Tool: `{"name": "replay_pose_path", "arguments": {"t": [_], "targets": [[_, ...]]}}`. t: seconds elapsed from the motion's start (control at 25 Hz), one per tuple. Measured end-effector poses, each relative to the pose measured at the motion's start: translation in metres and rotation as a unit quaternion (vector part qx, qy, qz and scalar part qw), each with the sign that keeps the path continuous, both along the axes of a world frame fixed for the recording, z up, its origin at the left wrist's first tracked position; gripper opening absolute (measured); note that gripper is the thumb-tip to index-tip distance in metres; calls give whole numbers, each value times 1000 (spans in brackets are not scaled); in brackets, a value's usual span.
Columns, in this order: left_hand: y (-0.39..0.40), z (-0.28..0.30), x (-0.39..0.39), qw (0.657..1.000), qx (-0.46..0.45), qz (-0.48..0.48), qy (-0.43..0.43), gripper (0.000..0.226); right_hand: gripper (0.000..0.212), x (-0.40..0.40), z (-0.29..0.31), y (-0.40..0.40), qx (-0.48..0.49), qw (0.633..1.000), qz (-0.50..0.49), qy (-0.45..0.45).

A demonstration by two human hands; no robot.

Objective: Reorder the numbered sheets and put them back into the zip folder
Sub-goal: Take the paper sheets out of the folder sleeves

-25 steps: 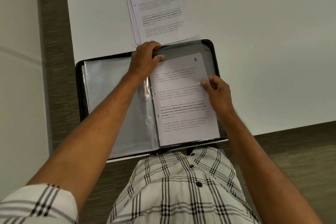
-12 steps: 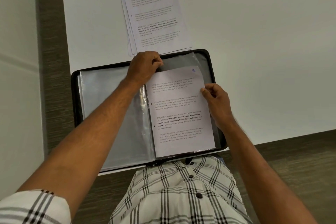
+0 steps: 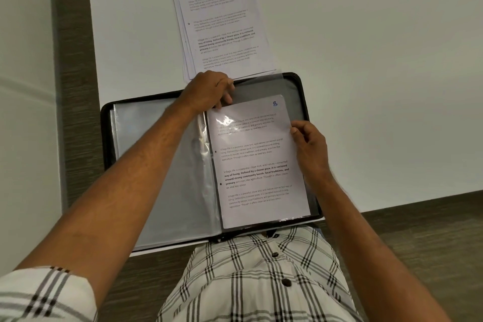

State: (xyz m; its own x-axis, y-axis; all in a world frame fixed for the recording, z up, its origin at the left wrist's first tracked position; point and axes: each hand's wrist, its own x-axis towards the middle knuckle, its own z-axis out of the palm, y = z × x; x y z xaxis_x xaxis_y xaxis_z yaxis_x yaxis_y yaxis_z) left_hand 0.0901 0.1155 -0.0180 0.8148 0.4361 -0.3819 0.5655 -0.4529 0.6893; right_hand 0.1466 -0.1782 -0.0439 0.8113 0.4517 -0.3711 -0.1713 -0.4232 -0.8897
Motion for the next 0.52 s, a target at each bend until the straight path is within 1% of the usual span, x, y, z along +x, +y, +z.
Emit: {"name": "replay_pose_path", "arguments": {"t": [0.12,0.24,0.28,0.4,0.52], "targets": [[3,0,5,999,1,-40,17,14,18,-2,2,1,7,1000,-6,-9],[6,-4,10,990,-3,-131,61,21,18,-3,2,2,16,1000,-15,-7],[5,-5,12,985,2,-152,76,20,19,-3,1,3,19,1000,-15,-8],[3,-9,14,982,50,-157,94,10,18,-4,-1,3,22,1000,-13,-6],[6,-7,16,988,81,-120,57,8,20,-2,-3,0,23,1000,-7,-1]]}}
